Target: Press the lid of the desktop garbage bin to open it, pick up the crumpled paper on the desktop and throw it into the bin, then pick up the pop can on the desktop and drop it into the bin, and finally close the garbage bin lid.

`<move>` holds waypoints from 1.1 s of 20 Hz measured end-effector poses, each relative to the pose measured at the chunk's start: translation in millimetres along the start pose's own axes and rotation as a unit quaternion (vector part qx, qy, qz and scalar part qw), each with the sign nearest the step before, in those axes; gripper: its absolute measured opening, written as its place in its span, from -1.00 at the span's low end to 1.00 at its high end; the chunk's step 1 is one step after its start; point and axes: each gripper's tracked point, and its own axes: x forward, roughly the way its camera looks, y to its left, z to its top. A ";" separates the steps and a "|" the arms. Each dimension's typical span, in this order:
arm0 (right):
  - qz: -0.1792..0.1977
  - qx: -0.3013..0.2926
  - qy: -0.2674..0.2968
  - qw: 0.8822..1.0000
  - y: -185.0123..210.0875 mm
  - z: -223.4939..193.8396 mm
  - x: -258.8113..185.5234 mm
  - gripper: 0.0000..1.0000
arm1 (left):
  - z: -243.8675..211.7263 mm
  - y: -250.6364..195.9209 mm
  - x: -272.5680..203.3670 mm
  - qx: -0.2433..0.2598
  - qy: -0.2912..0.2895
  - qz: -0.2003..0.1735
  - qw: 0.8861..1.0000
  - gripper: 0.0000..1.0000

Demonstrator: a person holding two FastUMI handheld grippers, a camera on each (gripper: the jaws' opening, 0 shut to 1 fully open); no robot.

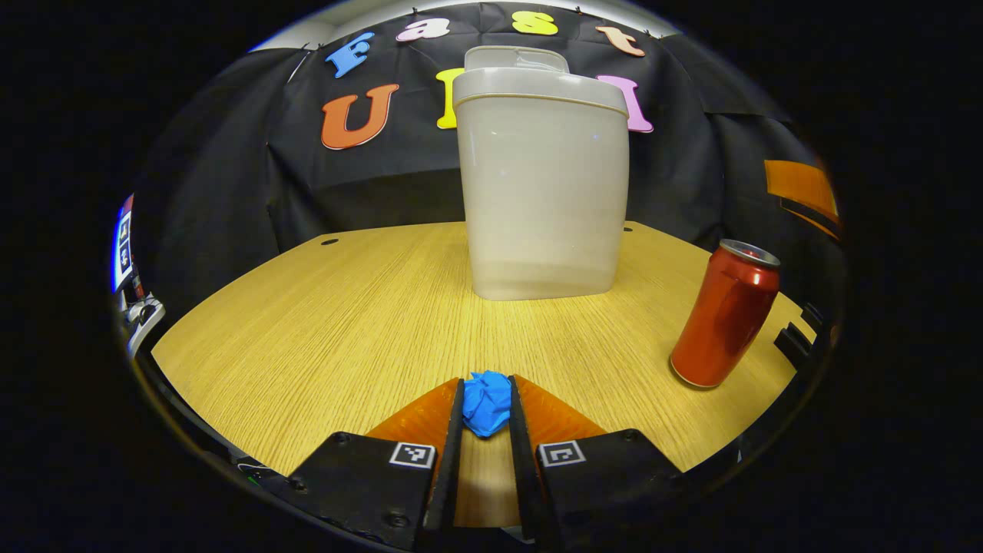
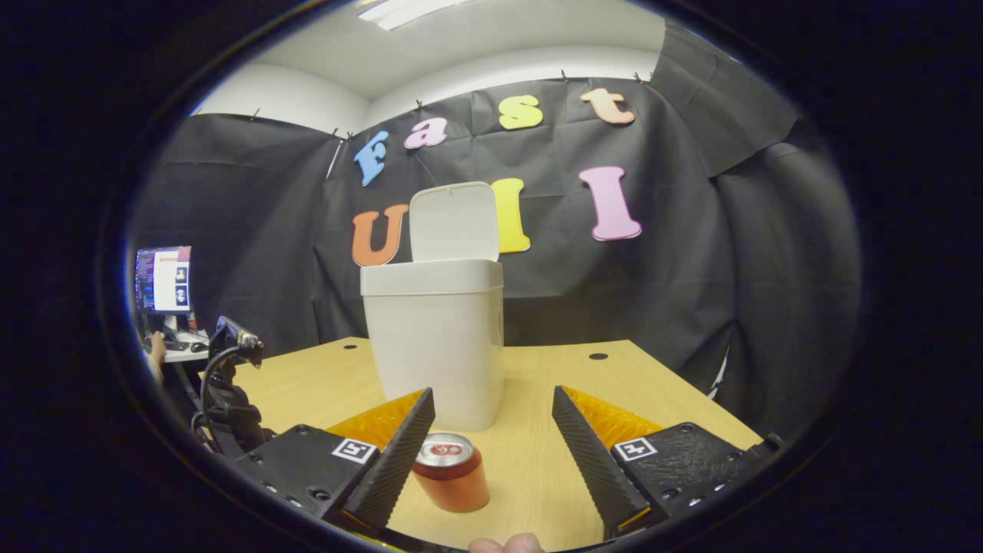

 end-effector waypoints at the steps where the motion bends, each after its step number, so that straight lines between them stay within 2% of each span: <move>1: 0.000 0.004 -0.002 1.000 1.6 -0.3 -2.5 0.92 | 7.1 0.3 -1.1 -0.004 -0.009 0.000 1.000 -0.29; 6: -0.005 0.001 -0.012 1.000 11.5 -0.2 -3.1 0.92 | 60.8 9.0 -6.0 -0.011 -0.070 0.012 0.997 -0.30; 10: 0.000 0.002 0.002 1.000 24.3 -13.1 -3.9 0.92 | 96.5 17.9 -9.2 -0.020 -0.107 0.019 0.994 -0.31; 12: -0.008 -0.004 0.009 1.000 24.8 -23.2 -3.8 0.86 | 114.6 22.7 -14.0 -0.026 -0.126 0.022 0.991 -0.31; 14: -0.011 -0.008 0.020 1.000 28.5 -32.6 -1.7 0.92 | 129.1 26.9 -18.8 -0.025 -0.145 0.028 0.989 -0.31; 22: -0.026 -0.023 0.061 0.998 30.6 -67.5 7.6 0.92 | 154.3 36.5 -28.3 -0.029 -0.176 0.026 0.984 -0.31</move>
